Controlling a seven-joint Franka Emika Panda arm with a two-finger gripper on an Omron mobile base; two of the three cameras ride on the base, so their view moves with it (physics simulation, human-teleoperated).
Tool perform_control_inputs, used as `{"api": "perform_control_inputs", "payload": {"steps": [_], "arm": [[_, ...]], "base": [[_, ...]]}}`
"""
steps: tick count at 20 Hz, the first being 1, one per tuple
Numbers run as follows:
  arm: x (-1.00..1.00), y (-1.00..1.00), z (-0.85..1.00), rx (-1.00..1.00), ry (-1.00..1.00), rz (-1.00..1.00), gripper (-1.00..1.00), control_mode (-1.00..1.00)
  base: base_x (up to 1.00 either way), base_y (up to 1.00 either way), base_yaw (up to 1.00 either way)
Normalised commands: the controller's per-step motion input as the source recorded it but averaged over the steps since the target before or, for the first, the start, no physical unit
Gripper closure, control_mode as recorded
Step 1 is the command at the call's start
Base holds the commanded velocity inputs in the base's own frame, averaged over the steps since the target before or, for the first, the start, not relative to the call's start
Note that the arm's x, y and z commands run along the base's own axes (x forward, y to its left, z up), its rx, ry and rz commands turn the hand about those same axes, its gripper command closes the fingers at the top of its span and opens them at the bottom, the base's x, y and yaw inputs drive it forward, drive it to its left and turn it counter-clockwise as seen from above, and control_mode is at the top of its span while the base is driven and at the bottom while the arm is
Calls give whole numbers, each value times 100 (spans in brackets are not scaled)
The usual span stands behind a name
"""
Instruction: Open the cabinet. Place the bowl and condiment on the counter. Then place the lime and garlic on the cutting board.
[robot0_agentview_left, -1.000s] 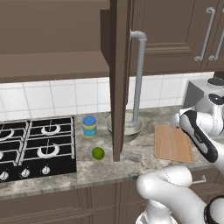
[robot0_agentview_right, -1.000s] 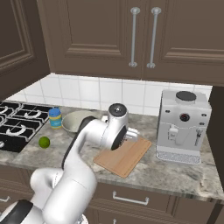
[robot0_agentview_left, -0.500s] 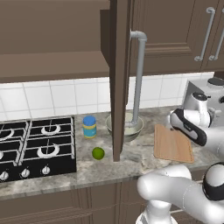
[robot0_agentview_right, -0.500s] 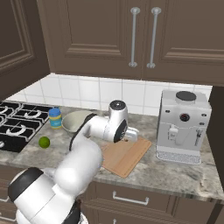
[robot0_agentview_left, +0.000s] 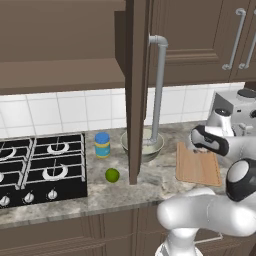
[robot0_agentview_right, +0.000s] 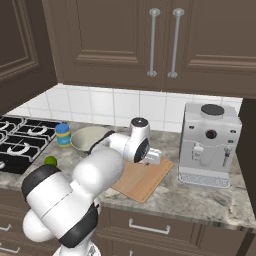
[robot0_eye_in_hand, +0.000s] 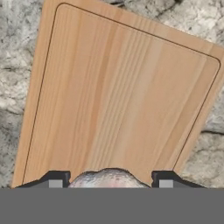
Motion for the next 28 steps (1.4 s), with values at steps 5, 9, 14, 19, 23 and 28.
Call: {"api": "perform_control_inputs", "payload": {"steps": [5, 9, 14, 19, 23, 28], "arm": [[0, -14, -34, 0, 3, 1, 100, -100], [0, -4, -25, 0, 1, 0, 100, -100], [4, 0, -21, 0, 1, 0, 100, -100], [13, 0, -18, 0, 0, 0, 100, -100], [19, 0, -20, 0, 1, 0, 100, -100], [21, 0, -21, 0, 0, 0, 100, -100]], "base": [[0, 0, 0], [0, 0, 0], [0, 0, 0], [0, 0, 0], [0, 0, 0], [0, 0, 0]]}}
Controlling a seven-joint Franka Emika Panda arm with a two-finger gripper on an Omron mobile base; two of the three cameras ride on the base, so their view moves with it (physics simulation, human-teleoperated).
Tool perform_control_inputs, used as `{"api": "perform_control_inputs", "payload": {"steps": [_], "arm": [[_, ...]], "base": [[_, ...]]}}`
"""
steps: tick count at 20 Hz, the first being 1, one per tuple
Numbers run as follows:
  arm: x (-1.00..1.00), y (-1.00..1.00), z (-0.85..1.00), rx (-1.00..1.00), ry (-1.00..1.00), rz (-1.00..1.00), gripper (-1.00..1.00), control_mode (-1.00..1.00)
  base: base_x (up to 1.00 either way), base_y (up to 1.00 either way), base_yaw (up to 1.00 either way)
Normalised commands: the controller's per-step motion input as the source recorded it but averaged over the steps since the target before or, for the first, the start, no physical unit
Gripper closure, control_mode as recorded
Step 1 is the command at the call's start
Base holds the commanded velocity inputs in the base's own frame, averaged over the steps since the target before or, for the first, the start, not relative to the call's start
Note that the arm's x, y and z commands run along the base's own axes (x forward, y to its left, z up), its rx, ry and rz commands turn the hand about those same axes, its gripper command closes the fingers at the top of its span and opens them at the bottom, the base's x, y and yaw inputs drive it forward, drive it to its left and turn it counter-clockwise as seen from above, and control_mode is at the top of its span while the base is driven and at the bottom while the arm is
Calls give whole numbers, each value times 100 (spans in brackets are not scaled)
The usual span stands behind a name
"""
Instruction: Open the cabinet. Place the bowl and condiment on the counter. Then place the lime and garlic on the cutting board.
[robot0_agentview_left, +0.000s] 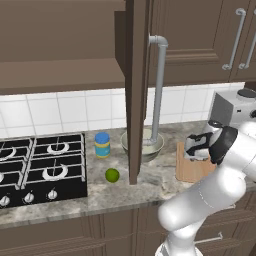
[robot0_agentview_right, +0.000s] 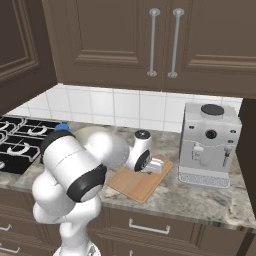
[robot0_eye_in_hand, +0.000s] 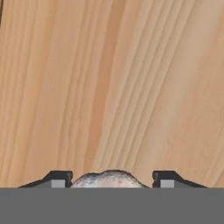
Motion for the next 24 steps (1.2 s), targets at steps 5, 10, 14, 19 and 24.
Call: {"api": "perform_control_inputs", "payload": {"steps": [5, 10, 14, 19, 24], "arm": [[12, 0, -20, -1, 0, 0, 100, -100], [2, 0, -10, -1, 0, 0, -100, -100], [-17, 0, 0, 0, 0, 0, -100, -100], [-26, 0, 14, -2, -1, 0, -100, -100], [-33, 3, 35, -4, -7, 0, -100, -100]], "base": [[0, 0, 0], [0, 0, 0], [0, 0, 0], [0, 0, 0], [0, 0, 0]]}}
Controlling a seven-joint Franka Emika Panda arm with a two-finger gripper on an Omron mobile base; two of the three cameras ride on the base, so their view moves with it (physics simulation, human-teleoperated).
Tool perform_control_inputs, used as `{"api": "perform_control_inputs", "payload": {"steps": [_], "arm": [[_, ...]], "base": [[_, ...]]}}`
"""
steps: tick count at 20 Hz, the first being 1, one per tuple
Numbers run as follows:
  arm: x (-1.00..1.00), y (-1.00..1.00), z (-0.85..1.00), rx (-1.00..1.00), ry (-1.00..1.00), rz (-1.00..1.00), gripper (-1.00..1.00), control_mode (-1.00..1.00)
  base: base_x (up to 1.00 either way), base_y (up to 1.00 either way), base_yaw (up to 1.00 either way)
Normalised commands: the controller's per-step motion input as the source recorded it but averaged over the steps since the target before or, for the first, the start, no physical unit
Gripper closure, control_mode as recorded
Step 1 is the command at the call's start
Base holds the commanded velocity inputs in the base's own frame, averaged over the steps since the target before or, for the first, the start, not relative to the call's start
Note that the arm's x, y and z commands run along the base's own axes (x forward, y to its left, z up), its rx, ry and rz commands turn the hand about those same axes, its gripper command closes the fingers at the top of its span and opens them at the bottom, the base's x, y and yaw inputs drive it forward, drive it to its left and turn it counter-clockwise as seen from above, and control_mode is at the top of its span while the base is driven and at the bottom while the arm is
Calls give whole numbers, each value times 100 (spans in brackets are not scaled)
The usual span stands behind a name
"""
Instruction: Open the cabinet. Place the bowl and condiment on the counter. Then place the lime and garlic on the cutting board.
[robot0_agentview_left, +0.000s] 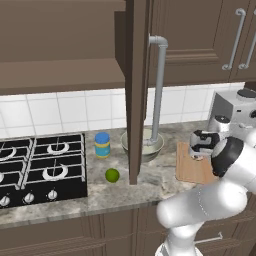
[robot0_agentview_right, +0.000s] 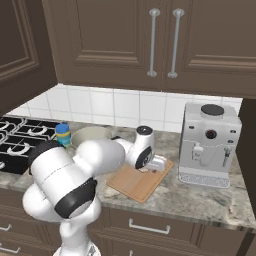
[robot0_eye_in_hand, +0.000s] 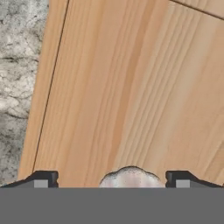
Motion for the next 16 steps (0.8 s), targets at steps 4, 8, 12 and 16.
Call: {"api": "perform_control_inputs", "payload": {"steps": [4, 8, 12, 16], "arm": [[-38, 13, 34, -3, -2, 0, -100, -100], [-38, 24, 29, -1, -3, 0, -100, -100], [-34, 38, 33, -5, 0, 0, -100, -100], [-39, 47, 33, -8, 0, 0, -100, -100]], "base": [[0, 0, 0], [0, 0, 0], [0, 0, 0], [0, 0, 0]]}}
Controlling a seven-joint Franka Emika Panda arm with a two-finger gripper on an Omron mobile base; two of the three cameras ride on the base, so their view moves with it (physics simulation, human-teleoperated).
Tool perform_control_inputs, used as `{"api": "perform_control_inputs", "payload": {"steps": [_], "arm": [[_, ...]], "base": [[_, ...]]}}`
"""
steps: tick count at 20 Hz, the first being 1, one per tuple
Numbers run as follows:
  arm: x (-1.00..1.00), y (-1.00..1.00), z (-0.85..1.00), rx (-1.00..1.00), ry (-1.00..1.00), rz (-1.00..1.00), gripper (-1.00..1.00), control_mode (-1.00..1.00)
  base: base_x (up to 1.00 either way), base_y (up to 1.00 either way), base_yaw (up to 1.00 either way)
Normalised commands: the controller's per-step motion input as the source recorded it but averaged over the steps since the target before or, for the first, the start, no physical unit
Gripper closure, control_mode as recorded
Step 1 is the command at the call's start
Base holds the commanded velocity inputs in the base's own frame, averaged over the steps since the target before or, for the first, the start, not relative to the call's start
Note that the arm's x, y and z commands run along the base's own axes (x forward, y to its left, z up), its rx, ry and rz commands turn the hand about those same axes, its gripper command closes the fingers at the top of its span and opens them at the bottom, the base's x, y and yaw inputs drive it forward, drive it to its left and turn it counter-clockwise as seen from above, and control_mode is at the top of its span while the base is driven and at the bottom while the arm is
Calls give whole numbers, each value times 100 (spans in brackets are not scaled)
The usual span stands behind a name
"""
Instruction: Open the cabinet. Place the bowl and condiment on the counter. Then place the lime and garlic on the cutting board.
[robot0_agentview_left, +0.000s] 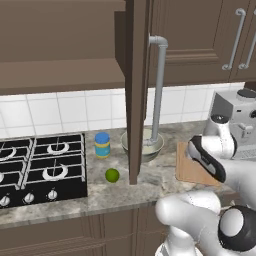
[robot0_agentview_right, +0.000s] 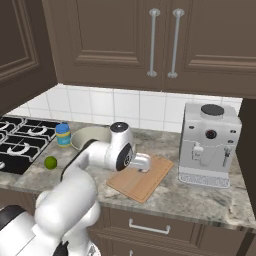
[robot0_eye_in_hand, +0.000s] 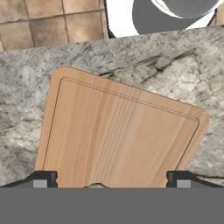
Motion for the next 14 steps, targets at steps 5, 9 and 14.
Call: {"api": "perform_control_inputs", "payload": {"steps": [5, 9, 14], "arm": [[-31, 54, 22, -9, 0, 0, -100, -100], [-22, 69, 15, -13, 0, 2, -100, -100], [-34, 39, 20, -5, -1, 4, -100, -100]], "base": [[0, 0, 0], [0, 0, 0], [0, 0, 0]]}}
